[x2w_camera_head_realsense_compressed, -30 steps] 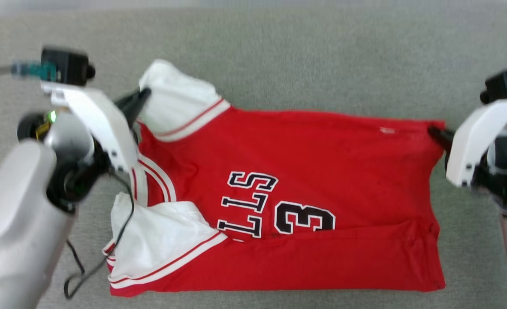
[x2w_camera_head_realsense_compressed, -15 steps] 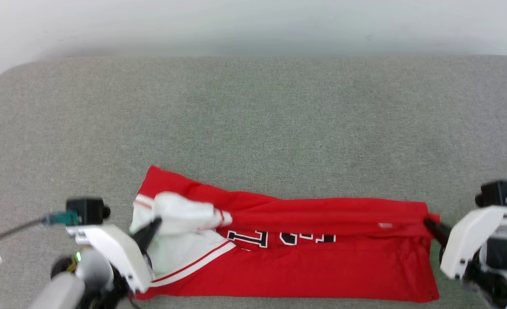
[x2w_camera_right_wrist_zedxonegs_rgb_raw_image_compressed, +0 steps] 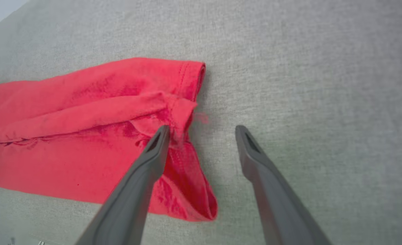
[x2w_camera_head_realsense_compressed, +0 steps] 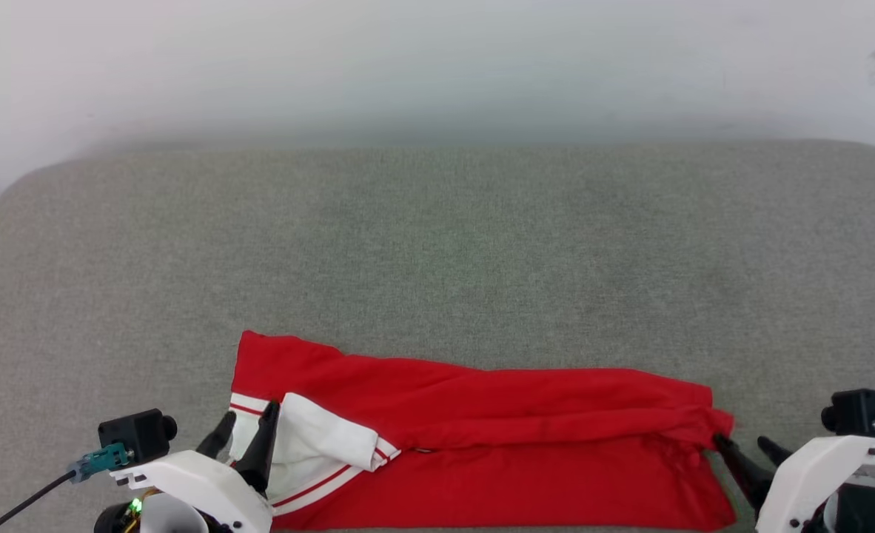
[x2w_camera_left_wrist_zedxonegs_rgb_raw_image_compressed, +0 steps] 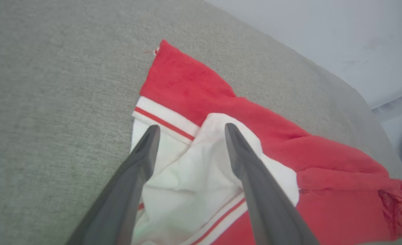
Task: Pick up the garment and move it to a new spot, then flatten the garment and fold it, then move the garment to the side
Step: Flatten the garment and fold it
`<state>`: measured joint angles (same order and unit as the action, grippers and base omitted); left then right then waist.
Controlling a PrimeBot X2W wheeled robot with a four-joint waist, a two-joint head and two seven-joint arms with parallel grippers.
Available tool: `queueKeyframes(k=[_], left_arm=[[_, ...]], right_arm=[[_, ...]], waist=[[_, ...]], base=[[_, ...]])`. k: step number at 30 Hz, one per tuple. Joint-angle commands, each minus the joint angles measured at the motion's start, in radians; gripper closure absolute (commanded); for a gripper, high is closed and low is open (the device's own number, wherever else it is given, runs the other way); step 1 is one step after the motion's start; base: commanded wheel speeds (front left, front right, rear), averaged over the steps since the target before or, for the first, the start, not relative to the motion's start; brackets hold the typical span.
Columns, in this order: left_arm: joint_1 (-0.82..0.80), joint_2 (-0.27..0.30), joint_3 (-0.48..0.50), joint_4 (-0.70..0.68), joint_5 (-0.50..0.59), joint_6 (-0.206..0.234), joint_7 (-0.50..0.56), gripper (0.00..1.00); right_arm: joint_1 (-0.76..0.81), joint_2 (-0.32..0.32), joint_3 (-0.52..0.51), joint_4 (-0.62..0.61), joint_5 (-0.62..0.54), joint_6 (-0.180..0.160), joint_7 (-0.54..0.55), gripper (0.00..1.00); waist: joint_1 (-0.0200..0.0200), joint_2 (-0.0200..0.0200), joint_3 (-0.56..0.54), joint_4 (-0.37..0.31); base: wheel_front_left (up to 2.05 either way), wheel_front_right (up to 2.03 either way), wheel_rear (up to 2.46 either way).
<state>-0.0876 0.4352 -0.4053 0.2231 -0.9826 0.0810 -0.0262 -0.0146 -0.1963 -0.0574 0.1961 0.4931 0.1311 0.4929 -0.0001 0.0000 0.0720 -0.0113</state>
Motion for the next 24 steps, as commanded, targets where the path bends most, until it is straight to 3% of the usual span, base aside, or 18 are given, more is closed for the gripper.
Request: queueKeyframes(k=[1, 6, 16, 24], left_arm=[[0.009, -0.003, 0.008, -0.027, 0.024, 0.016, -0.037, 0.0], [0.004, 0.003, 0.011, -0.096, 0.105, 0.059, -0.133, 0.0], [-0.023, 0.015, 0.003, -0.236, 0.3, 0.137, -0.226, 0.0], [-0.049, 0.003, 0.0, -0.307, 0.385, 0.136, -0.237, 0.0]], right_arm=[[0.022, -0.015, -0.007, -0.034, -0.003, -0.001, 0.01, 0.0], [0.016, -0.042, -0.047, -0.116, -0.012, -0.001, 0.082, 0.0], [-0.04, -0.058, -0.118, -0.188, -0.05, -0.001, 0.26, 0.0], [-0.061, -0.003, -0.099, -0.136, -0.053, -0.001, 0.331, 0.0]], waist=[[0.0001, 0.0, -0.027, -0.01], [0.0001, 0.0, -0.051, -0.013], [0.0001, 0.0, -0.029, 0.025], [0.0001, 0.0, 0.041, 0.091]], base=[[0.0, 0.0, 0.0], [0.0, 0.0, 0.0], [0.0, 0.0, 0.0], [0.0, 0.0, 0.0]])
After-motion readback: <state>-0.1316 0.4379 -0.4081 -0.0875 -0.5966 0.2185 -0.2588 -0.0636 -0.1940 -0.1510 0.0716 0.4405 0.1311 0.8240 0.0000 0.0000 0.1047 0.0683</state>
